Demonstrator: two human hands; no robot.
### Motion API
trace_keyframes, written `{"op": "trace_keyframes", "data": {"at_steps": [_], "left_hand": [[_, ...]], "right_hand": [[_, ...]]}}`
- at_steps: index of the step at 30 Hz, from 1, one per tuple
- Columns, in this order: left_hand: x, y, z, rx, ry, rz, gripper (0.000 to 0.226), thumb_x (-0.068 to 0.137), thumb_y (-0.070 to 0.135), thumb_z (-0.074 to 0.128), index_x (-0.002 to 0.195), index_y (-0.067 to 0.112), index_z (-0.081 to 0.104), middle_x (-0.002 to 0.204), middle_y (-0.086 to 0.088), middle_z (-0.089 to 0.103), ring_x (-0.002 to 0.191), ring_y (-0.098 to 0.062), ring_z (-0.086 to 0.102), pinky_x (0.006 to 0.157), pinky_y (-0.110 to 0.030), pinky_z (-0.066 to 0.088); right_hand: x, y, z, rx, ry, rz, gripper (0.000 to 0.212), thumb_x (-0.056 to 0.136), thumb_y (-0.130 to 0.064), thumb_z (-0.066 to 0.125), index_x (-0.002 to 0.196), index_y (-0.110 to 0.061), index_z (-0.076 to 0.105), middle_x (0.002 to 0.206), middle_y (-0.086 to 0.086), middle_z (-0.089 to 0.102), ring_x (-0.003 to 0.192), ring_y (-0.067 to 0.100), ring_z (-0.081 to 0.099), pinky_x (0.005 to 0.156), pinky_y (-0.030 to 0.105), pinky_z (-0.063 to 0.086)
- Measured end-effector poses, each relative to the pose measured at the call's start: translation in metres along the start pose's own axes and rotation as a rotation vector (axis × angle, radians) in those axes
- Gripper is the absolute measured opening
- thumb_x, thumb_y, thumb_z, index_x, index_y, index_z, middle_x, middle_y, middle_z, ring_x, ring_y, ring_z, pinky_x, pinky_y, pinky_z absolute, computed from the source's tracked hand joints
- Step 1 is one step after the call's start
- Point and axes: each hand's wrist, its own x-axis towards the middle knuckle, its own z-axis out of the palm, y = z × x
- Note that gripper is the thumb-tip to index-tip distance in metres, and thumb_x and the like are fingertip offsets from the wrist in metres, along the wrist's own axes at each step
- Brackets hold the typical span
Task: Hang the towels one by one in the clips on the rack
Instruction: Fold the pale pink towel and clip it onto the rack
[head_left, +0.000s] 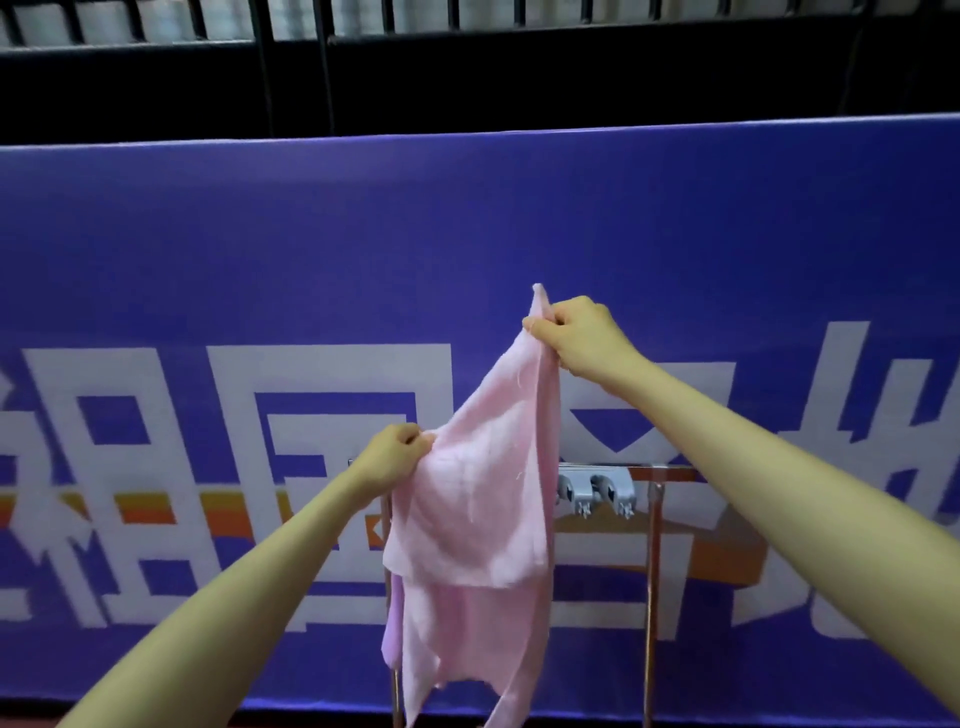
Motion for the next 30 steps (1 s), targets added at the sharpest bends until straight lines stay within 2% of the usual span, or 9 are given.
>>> {"op": "trace_keyframes", "data": {"at_steps": [6, 9, 12, 14, 17, 21, 24, 28, 30], "left_hand": [[-0.005, 0.005, 0.025, 0.017, 0.042, 0.048, 0.018, 0.094, 0.017, 0.045, 0.09, 0.006, 0.058, 0.085, -0.004, 0.061, 0.071, -0.016, 0.05, 0.061, -0.023, 0.04], [-0.018, 0.024, 0.037, -0.222, 0.067, 0.138, 0.019, 0.095, 0.017, 0.045, 0.078, 0.014, 0.055, 0.073, 0.003, 0.057, 0.063, -0.01, 0.049, 0.059, -0.017, 0.041], [-0.032, 0.046, 0.05, -0.537, 0.154, 0.201, 0.022, 0.097, 0.016, 0.044, 0.076, 0.014, 0.052, 0.072, 0.001, 0.058, 0.065, -0.011, 0.052, 0.064, -0.024, 0.044], [-0.04, 0.059, 0.058, -0.635, 0.118, 0.262, 0.022, 0.098, 0.024, 0.045, 0.082, 0.011, 0.051, 0.076, -0.002, 0.058, 0.07, -0.013, 0.055, 0.068, -0.028, 0.046], [-0.043, 0.066, 0.071, -0.494, 0.004, 0.328, 0.026, 0.094, 0.034, 0.052, 0.09, 0.008, 0.05, 0.075, 0.003, 0.052, 0.066, -0.006, 0.048, 0.061, -0.022, 0.044], [-0.038, 0.061, 0.081, -0.385, -0.039, 0.32, 0.03, 0.094, 0.026, 0.053, 0.076, 0.006, 0.041, 0.068, 0.004, 0.037, 0.063, -0.01, 0.033, 0.06, -0.027, 0.033], [-0.033, 0.059, 0.079, -0.414, -0.017, 0.286, 0.029, 0.095, 0.023, 0.051, 0.072, 0.012, 0.038, 0.065, 0.005, 0.035, 0.061, -0.011, 0.031, 0.056, -0.028, 0.032], [-0.028, 0.062, 0.067, -0.298, 0.074, 0.325, 0.029, 0.092, 0.023, 0.056, 0.068, 0.016, 0.041, 0.06, 0.01, 0.039, 0.055, -0.004, 0.031, 0.052, -0.017, 0.03], [-0.023, 0.065, 0.058, -0.262, 0.135, 0.324, 0.026, 0.091, 0.021, 0.057, 0.069, 0.013, 0.045, 0.06, 0.007, 0.043, 0.053, -0.004, 0.033, 0.05, -0.017, 0.031]], "right_hand": [[0.01, 0.006, 0.017, 0.362, -0.097, 0.19, 0.029, 0.092, -0.021, 0.057, 0.066, -0.011, 0.047, 0.051, 0.004, 0.045, 0.043, 0.015, 0.043, 0.04, 0.023, 0.033], [0.006, 0.008, 0.023, 0.451, -0.132, 0.221, 0.028, 0.093, -0.021, 0.058, 0.068, -0.009, 0.052, 0.052, 0.004, 0.05, 0.043, 0.013, 0.045, 0.04, 0.021, 0.035], [0.002, 0.008, 0.023, 0.506, -0.143, 0.223, 0.024, 0.094, -0.02, 0.058, 0.073, -0.008, 0.056, 0.053, 0.005, 0.054, 0.042, 0.013, 0.048, 0.041, 0.021, 0.037], [0.001, 0.009, 0.02, 0.527, -0.144, 0.216, 0.021, 0.094, -0.019, 0.057, 0.076, -0.008, 0.058, 0.053, 0.004, 0.055, 0.042, 0.013, 0.05, 0.042, 0.021, 0.038], [-0.001, 0.01, 0.014, 0.549, -0.152, 0.207, 0.02, 0.095, -0.018, 0.055, 0.077, -0.008, 0.057, 0.052, 0.004, 0.055, 0.043, 0.013, 0.052, 0.044, 0.022, 0.041], [-0.003, 0.015, 0.003, 0.507, -0.079, 0.152, 0.023, 0.094, -0.018, 0.053, 0.073, -0.01, 0.052, 0.047, 0.0, 0.045, 0.041, 0.012, 0.044, 0.044, 0.022, 0.036], [-0.003, 0.024, -0.001, 0.401, 0.011, 0.103, 0.023, 0.092, -0.021, 0.054, 0.073, -0.008, 0.052, 0.054, 0.003, 0.045, 0.047, 0.013, 0.041, 0.048, 0.024, 0.035], [-0.006, 0.032, -0.006, 0.383, 0.054, 0.115, 0.02, 0.092, -0.024, 0.055, 0.085, -0.006, 0.061, 0.077, 0.005, 0.058, 0.07, 0.013, 0.053, 0.067, 0.028, 0.042], [-0.007, 0.036, -0.01, 0.455, 0.043, 0.188, 0.021, 0.092, -0.023, 0.054, 0.093, -0.004, 0.064, 0.078, 0.002, 0.064, 0.068, 0.012, 0.059, 0.065, 0.024, 0.046]]}}
